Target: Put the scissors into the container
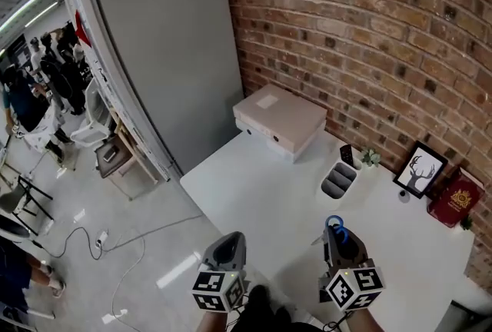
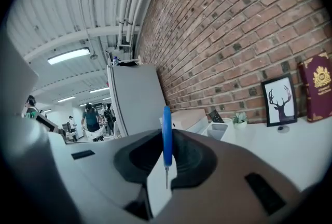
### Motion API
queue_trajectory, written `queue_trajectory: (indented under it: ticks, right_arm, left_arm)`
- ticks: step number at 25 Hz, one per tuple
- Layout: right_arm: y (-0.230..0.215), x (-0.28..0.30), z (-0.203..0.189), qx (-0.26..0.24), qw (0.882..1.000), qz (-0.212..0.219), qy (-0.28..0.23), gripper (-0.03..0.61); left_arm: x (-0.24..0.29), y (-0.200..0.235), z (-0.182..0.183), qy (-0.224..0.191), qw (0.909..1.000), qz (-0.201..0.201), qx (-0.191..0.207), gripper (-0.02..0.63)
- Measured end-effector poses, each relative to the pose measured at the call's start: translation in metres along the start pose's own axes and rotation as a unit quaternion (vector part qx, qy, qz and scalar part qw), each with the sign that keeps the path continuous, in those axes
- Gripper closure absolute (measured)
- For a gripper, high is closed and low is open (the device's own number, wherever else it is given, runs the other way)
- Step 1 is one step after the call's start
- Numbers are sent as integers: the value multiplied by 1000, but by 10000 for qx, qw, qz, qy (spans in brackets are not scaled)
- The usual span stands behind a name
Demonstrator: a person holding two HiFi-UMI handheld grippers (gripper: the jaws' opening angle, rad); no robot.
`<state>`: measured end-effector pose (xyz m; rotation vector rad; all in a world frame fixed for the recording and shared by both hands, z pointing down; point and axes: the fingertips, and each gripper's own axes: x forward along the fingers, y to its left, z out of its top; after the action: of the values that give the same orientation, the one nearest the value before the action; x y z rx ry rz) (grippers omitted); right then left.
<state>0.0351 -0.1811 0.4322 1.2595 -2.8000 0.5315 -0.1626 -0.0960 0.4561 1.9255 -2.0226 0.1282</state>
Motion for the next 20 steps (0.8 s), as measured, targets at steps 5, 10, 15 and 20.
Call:
queue_trajectory:
  ticks: [5,10,15,20]
  right_arm:
    - [-29,20,4,127,9987,-488,-69,528]
    - [-48,43,14,221,9951,-943,-222,528]
    - [-66,63,25,276,9887,-1411,-413,528]
    - [-81,78,36,206,9829,-1739,-563,528]
  left_arm:
    - [51,-6,6,199,9987,-471,69,589]
    - [99,-6,15,399,9947,-935,182,589]
    - [140,-11,24,565,9870,-1453,389,589]
    - [172,-20,31,644,9787,-1888,478,589]
